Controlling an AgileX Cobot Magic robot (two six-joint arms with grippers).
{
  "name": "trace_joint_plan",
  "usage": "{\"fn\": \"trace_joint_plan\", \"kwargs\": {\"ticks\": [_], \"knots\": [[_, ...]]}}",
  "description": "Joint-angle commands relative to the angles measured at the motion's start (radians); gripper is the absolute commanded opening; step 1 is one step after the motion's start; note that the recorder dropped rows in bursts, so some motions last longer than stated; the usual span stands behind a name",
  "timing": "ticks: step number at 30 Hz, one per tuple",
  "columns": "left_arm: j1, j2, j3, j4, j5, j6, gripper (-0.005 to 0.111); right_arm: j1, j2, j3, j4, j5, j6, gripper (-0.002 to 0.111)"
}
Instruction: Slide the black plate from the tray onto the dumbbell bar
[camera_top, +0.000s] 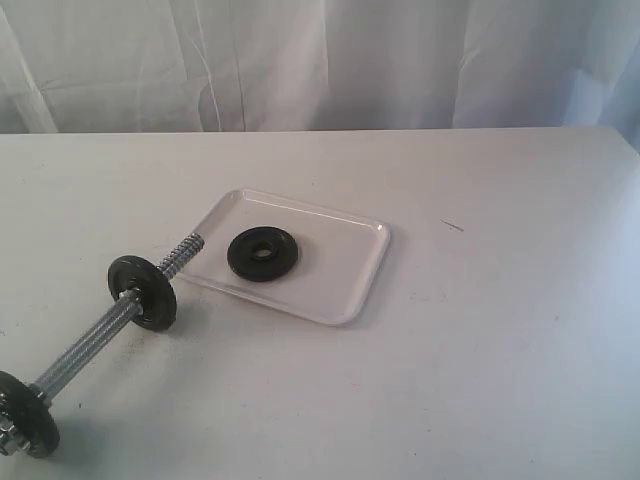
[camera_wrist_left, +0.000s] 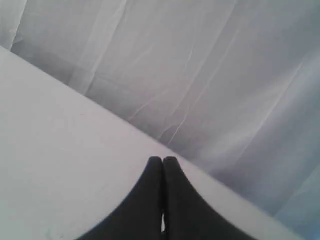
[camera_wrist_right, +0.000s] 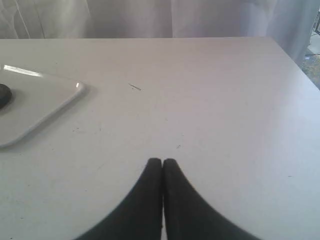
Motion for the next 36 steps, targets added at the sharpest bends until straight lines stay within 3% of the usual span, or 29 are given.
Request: {"fn": "trace_joint_plan", "kwargs": {"ticks": [1, 5, 9, 15, 20, 22, 25, 26, 27, 28, 30, 36], "knots": [[0.003, -0.005, 0.005, -0.044, -0.016, -0.210, 0.000, -0.005, -0.006, 0.004, -0.004, -0.008, -0.001, 0.000], [0.003, -0.005, -0.037, 0.023, 0.229, -0.226, 0.000, -0.005, -0.006, 0.004, -0.004, -0.008, -0.001, 0.000], [0.003, 0.120, -0.263, 0.144, 0.431, -0.041, 0.000, -0.005, -0.006, 0.004, -0.004, -0.008, -0.001, 0.000], [0.003, 0.589, -0.744, 0.067, 0.916, 0.494, 0.000, -0.005, -0.006, 0.004, -0.004, -0.008, -0.001, 0.000], [0.003, 1.027, -1.107, -0.084, 1.294, 0.666, 0.000, -0.005, -0.006, 0.004, -0.004, -0.008, -0.001, 0.000], [0.003, 1.139, -1.195, -0.088, 1.360, 0.679, 0.002, -0.005, -0.006, 0.004, -0.004, -0.008, -0.001, 0.000], [0.003, 1.272, -1.273, -0.090, 1.408, 0.730, 0.018, -0.005, -0.006, 0.004, -0.004, -0.008, -0.001, 0.000], [0.003, 1.350, -1.288, -0.122, 1.447, 0.746, 0.035, -0.005, -0.006, 0.004, -0.004, -0.008, -0.001, 0.000], [0.003, 1.379, -1.288, -0.152, 1.450, 0.755, 0.043, -0.005, -0.006, 0.004, -0.004, -0.008, -0.001, 0.000], [0.001, 1.447, -1.284, -0.219, 1.450, 0.803, 0.063, -0.005, -0.006, 0.004, -0.004, -0.008, -0.001, 0.000], [-0.001, 1.538, -1.282, -0.272, 1.450, 0.834, 0.076, -0.005, -0.006, 0.004, -0.004, -0.008, -0.001, 0.000], [-0.137, 1.685, -1.282, -0.142, 1.433, 0.858, 0.076, -0.005, -0.006, 0.004, -0.004, -0.008, -0.001, 0.000]]}}
